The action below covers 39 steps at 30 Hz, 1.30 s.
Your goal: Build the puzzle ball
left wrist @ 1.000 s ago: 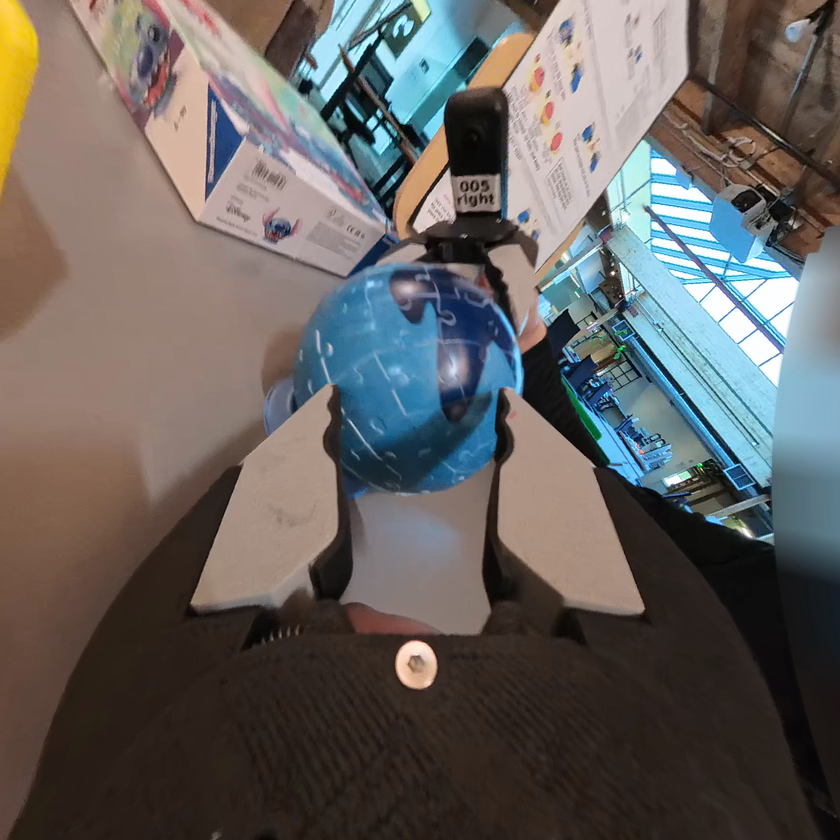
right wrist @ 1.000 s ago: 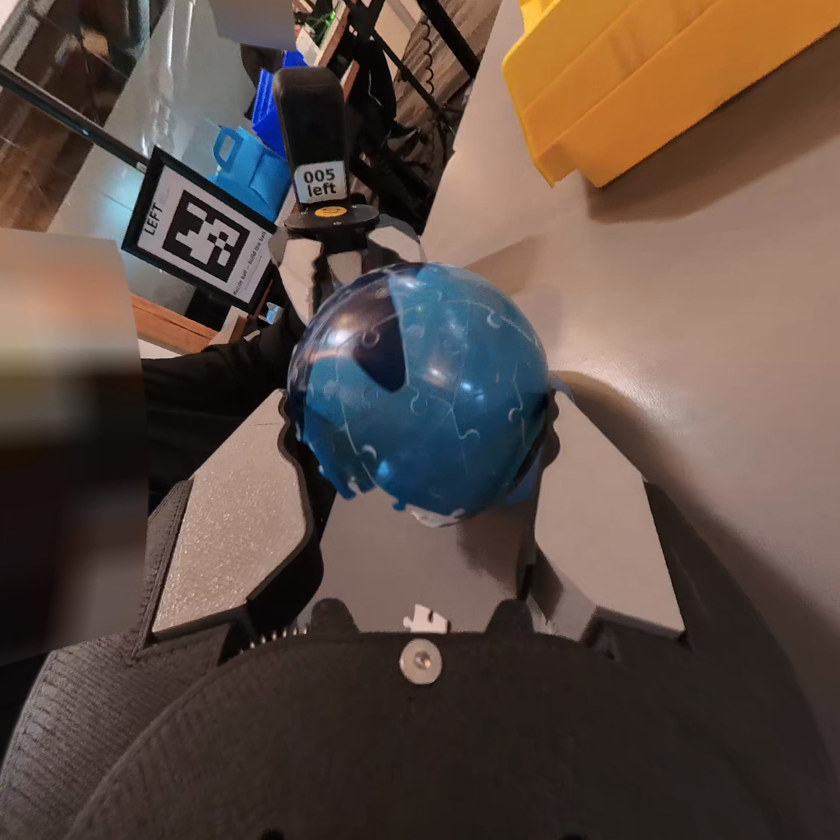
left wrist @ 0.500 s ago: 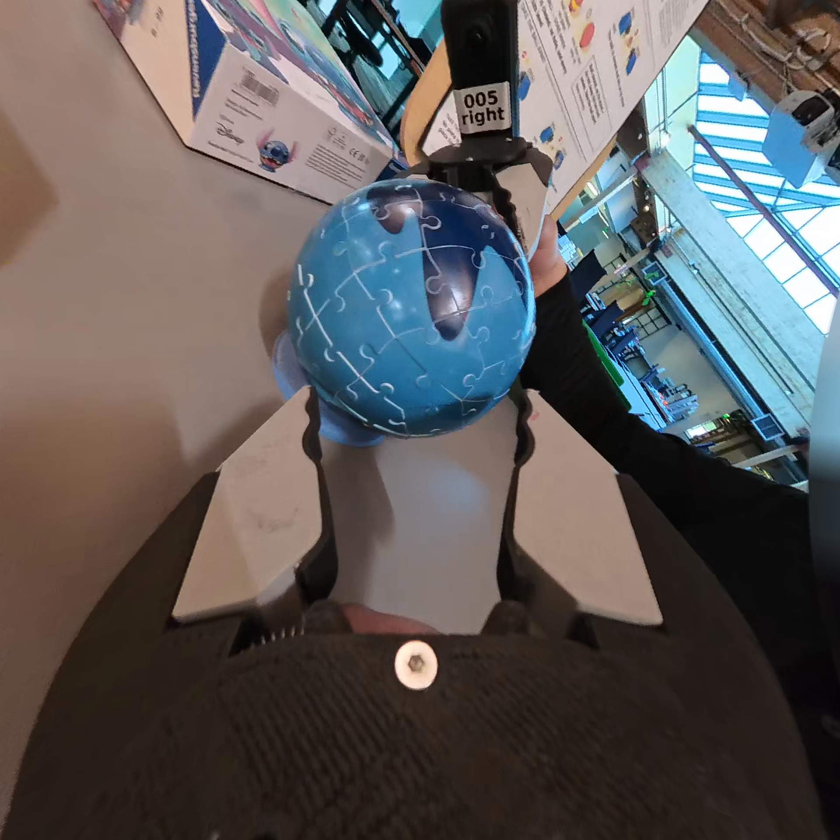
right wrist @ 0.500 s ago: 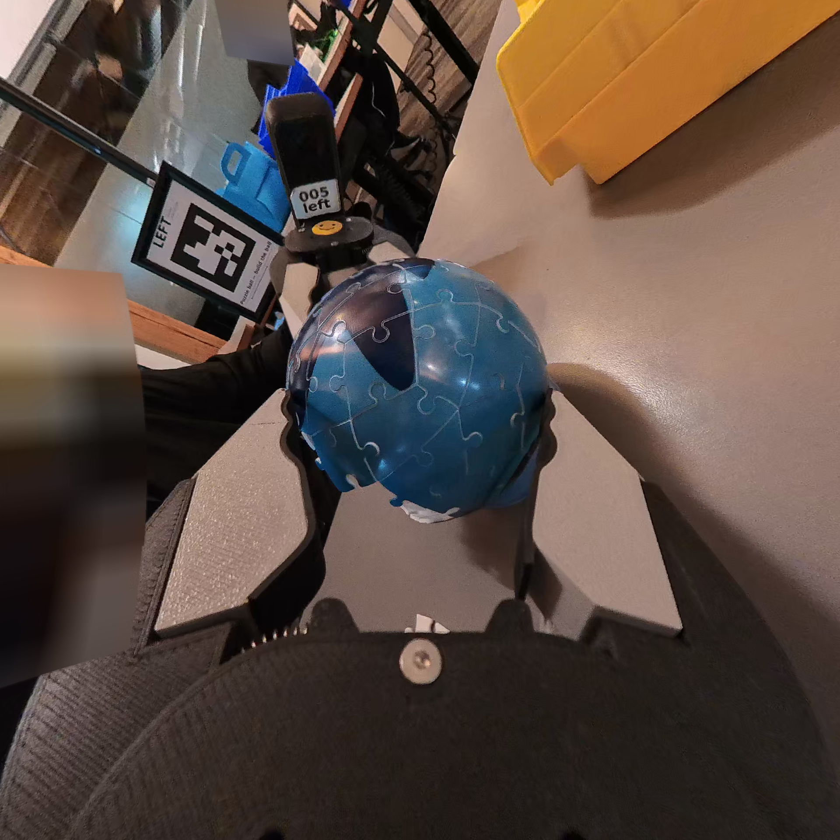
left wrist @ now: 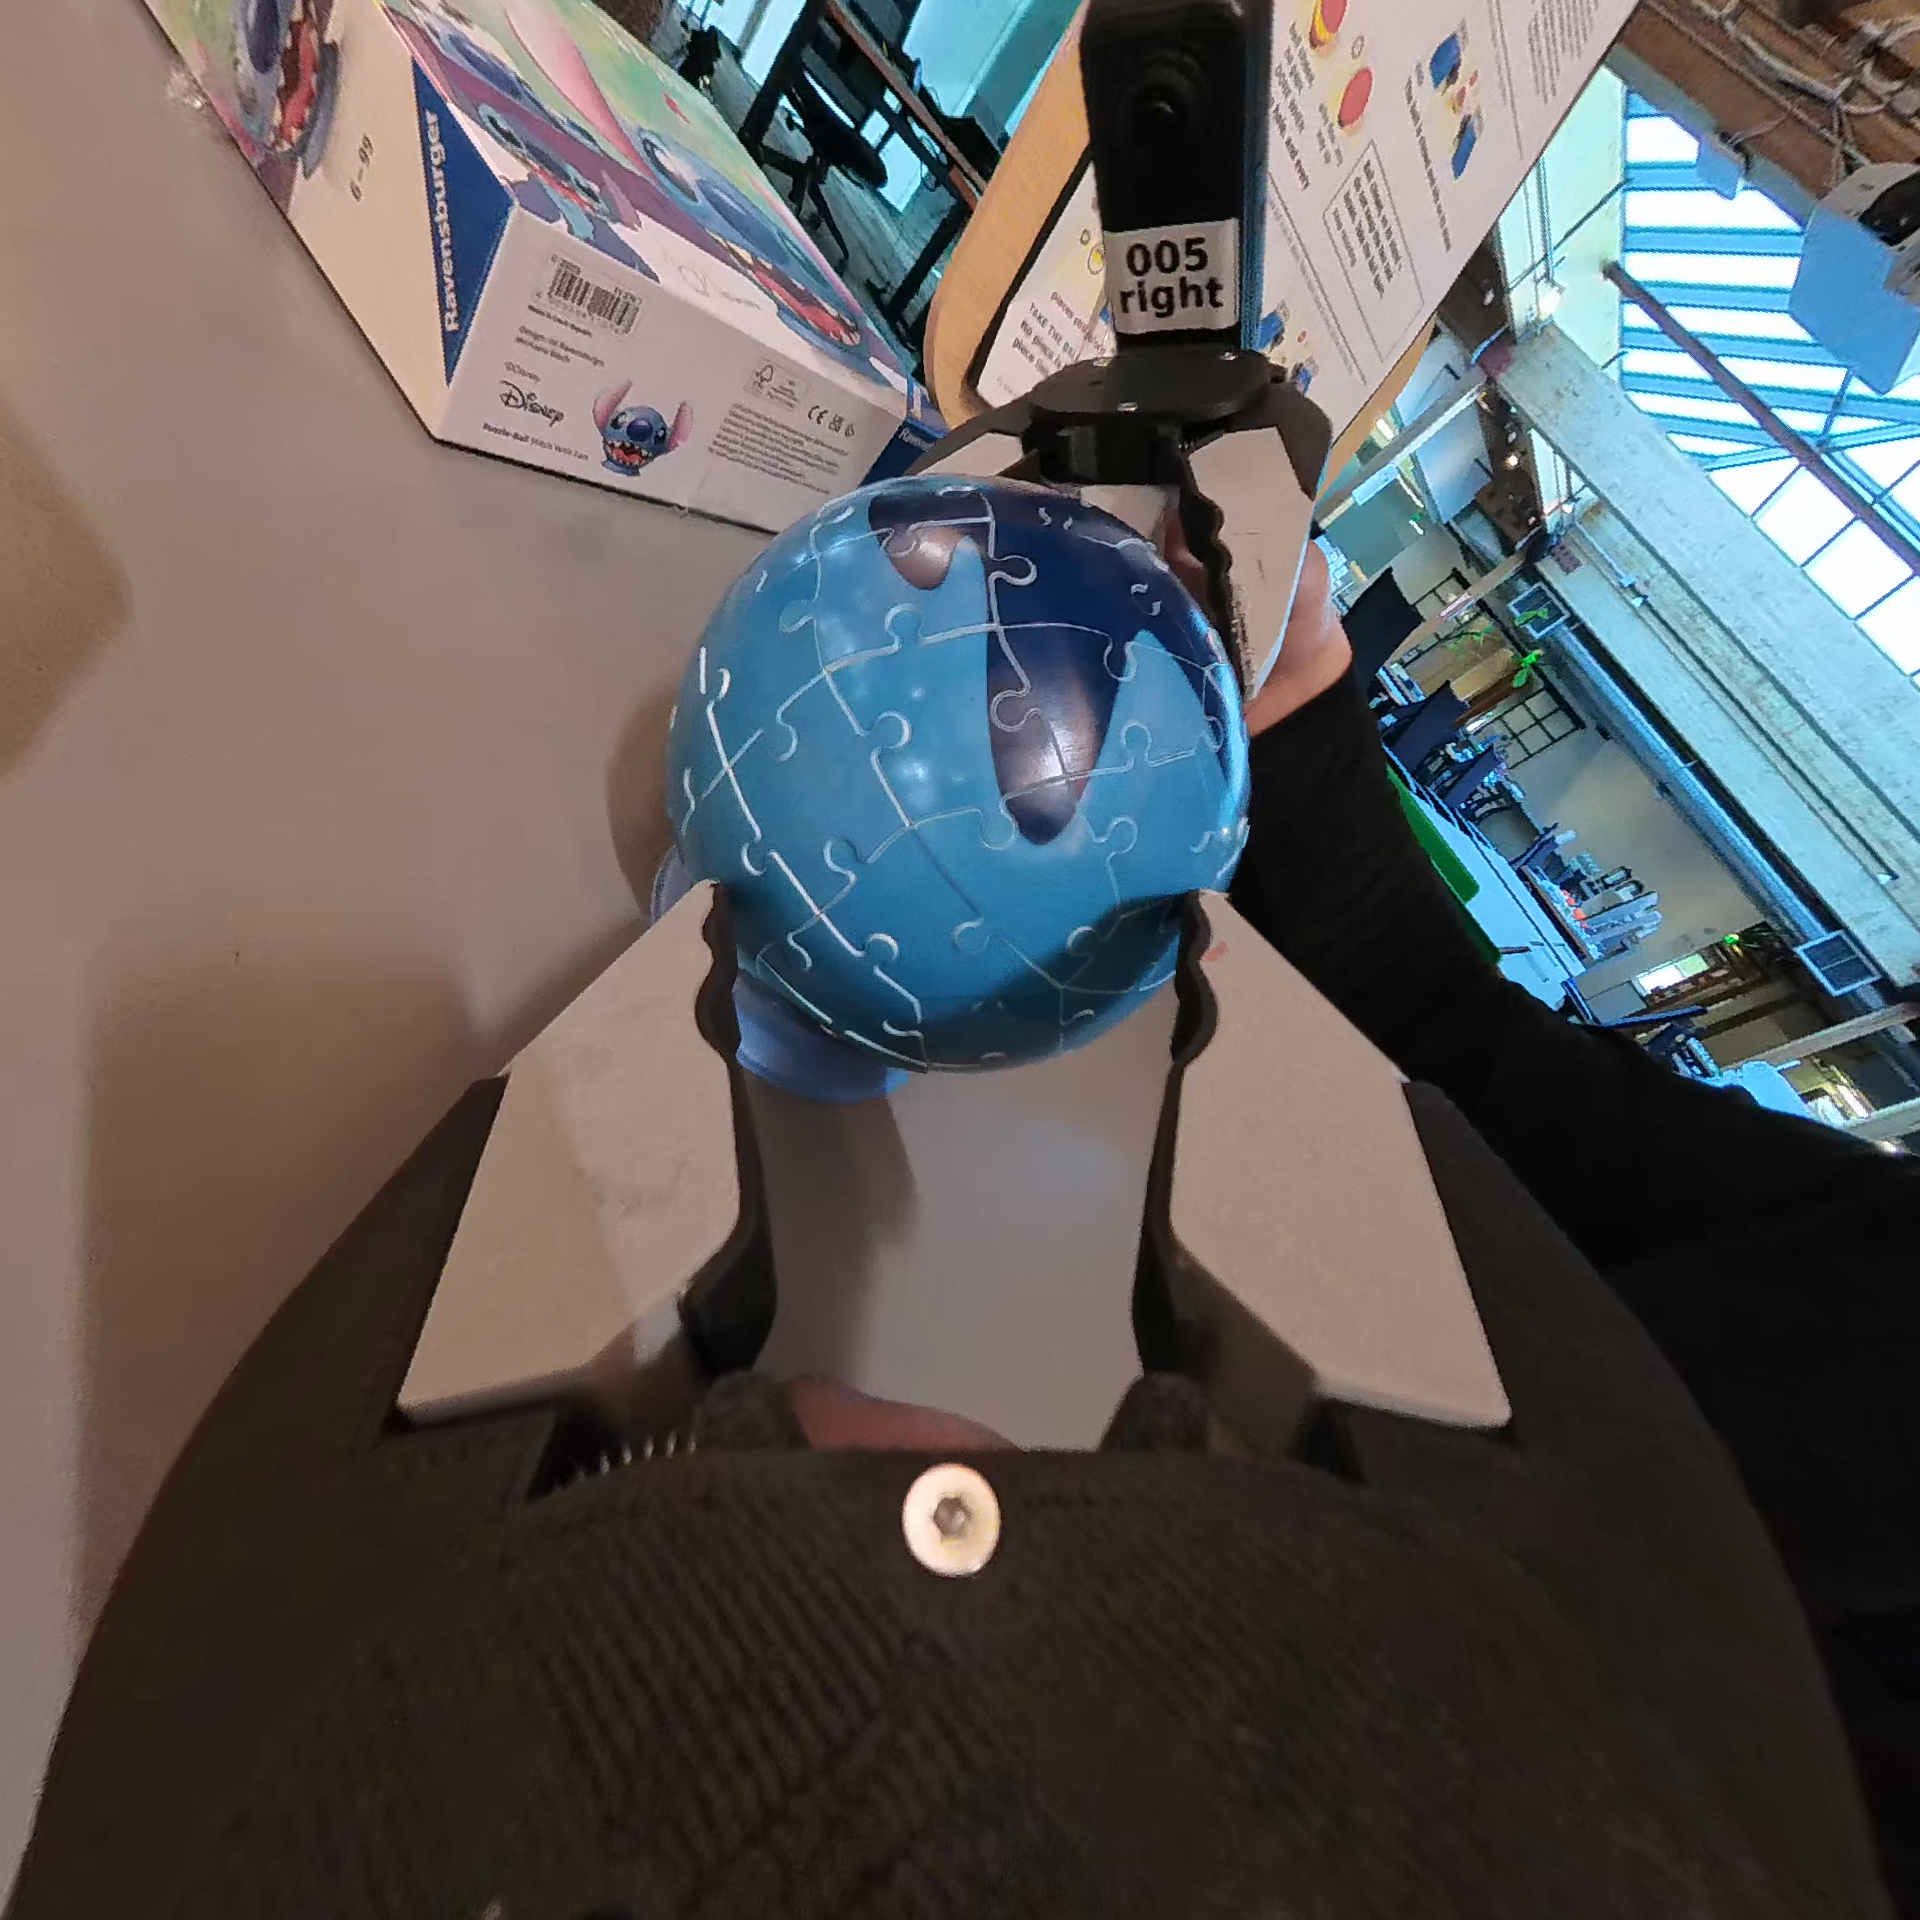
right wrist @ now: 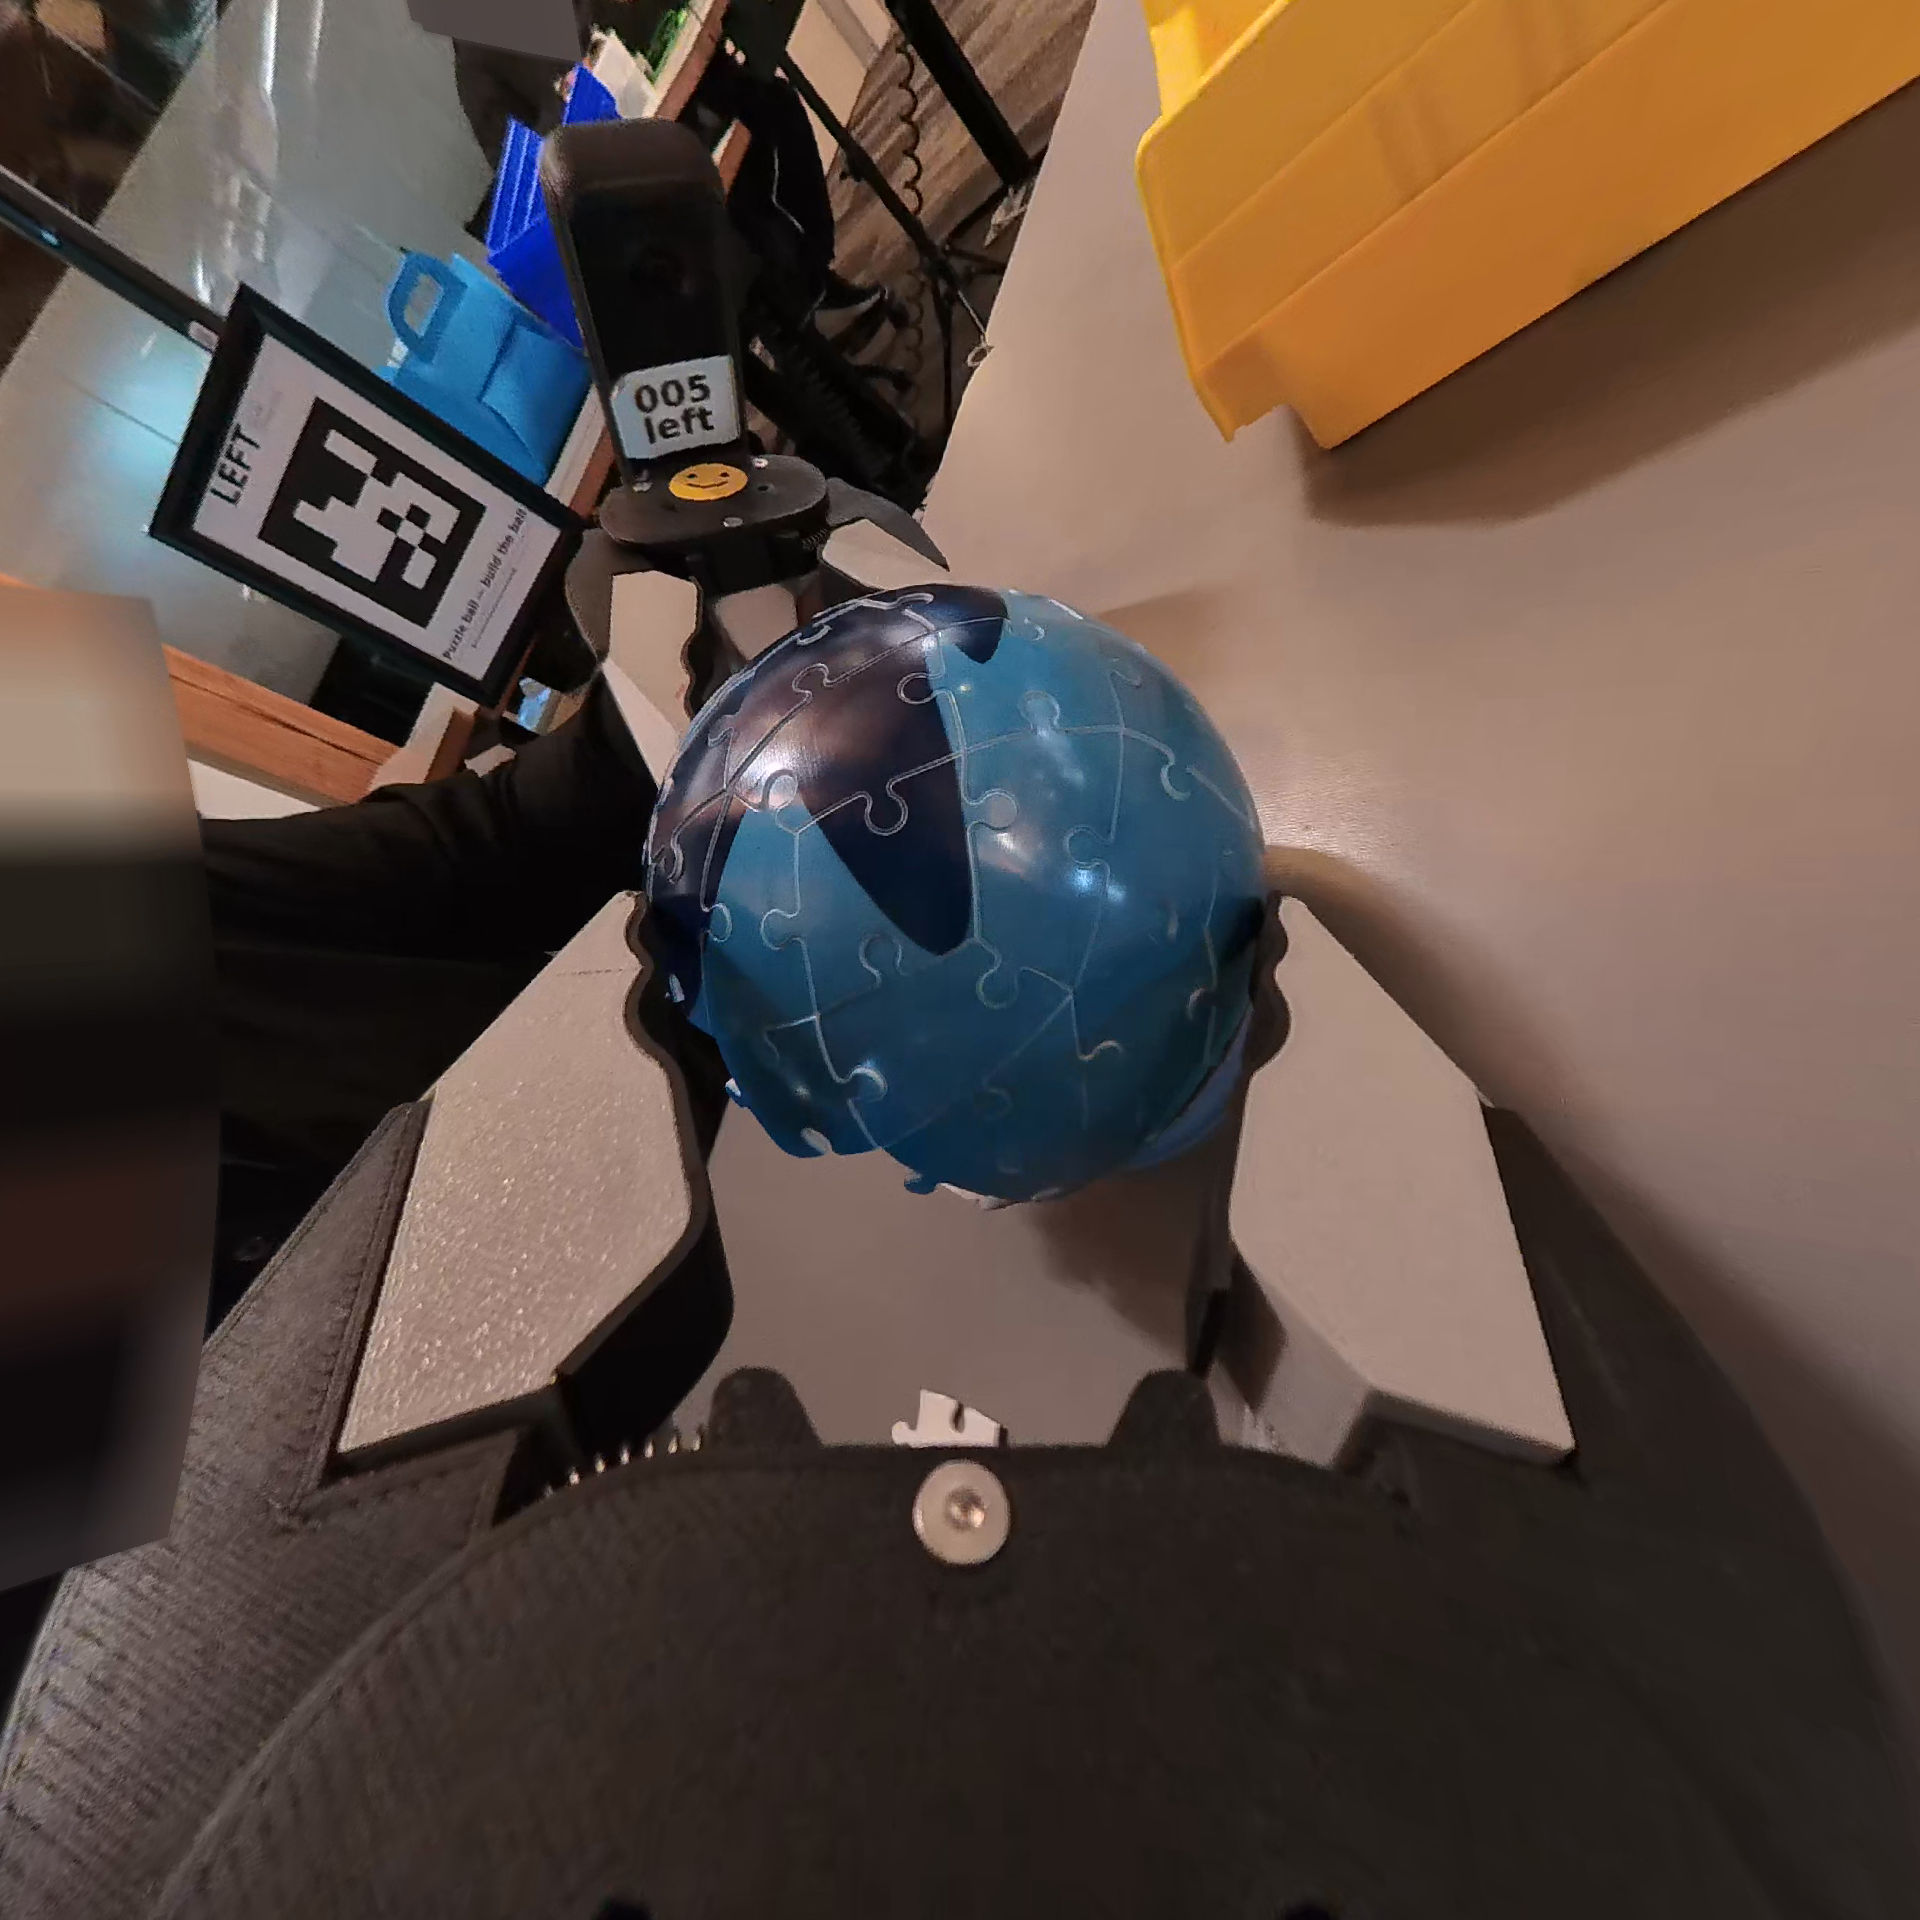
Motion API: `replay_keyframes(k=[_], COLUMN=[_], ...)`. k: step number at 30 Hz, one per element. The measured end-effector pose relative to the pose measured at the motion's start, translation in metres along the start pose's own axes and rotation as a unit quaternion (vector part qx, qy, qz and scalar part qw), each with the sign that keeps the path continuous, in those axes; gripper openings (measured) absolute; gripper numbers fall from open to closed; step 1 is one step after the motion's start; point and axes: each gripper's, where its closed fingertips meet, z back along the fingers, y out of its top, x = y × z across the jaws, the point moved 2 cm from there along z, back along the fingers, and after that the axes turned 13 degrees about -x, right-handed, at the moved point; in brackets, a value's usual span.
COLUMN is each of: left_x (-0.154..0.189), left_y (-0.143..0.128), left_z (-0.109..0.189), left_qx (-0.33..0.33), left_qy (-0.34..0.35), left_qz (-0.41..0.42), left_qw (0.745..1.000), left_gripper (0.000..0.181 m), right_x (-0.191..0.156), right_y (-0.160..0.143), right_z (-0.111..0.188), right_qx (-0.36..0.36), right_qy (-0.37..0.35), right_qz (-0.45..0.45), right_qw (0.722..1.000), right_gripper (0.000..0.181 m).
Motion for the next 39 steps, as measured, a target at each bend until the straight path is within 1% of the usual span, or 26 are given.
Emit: replay_keyframes(k=[6,14,19,23,25,29,32,34,39], left_x=[0.003,-0.001,-0.004,-0.003,-0.003,-0.002,0.003,0.009,0.013], left_y=[0.001,0.004,0.011,0.014,0.013,0.01,0.014,0.018,0.017], left_z=[-0.006,-0.004,0.003,0.011,0.013,0.014,0.018,0.021,0.02], left_qx=[-0.007,0.018,0.017,0.011,0.002,-0.007,0.004,0.018,0.02], left_qy=[0.002,0.016,0.031,0.058,0.07,0.075,0.067,0.058,0.066], left_qz=[-0.025,-0.078,-0.112,-0.167,-0.196,-0.222,-0.235,-0.236,-0.227], left_qw=[1.0,0.997,0.993,0.984,0.978,0.972,0.97,0.97,0.971], left_gripper=[0.084,0.084,0.084,0.084,0.084,0.082,0.075,0.07,0.071], right_x=[-0.003,-0.001,-0.002,-0.002,-0.002,-0.005,-0.008,-0.011,-0.015], right_y=[0.002,0.001,0.01,0.01,0.008,0.006,0.002,-0.002,-0.01], right_z=[0.006,0.005,0.005,-0.001,-0.004,-0.005,-0.007,-0.009,-0.01], right_qx=[0.007,0.019,0.044,0.048,0.048,0.059,0.065,0.069,0.073], right_qy=[-0.025,-0.042,-0.056,-0.061,-0.067,-0.08,-0.088,-0.089,-0.108], right_qz=[0.03,0.063,0.096,0.131,0.153,0.196,0.236,0.258,0.289], right_qw=[0.999,0.997,0.993,0.988,0.985,0.975,0.966,0.959,0.948], right_gripper=[0.11,0.11,0.11,0.11,0.11,0.11,0.11,0.11,0.109])
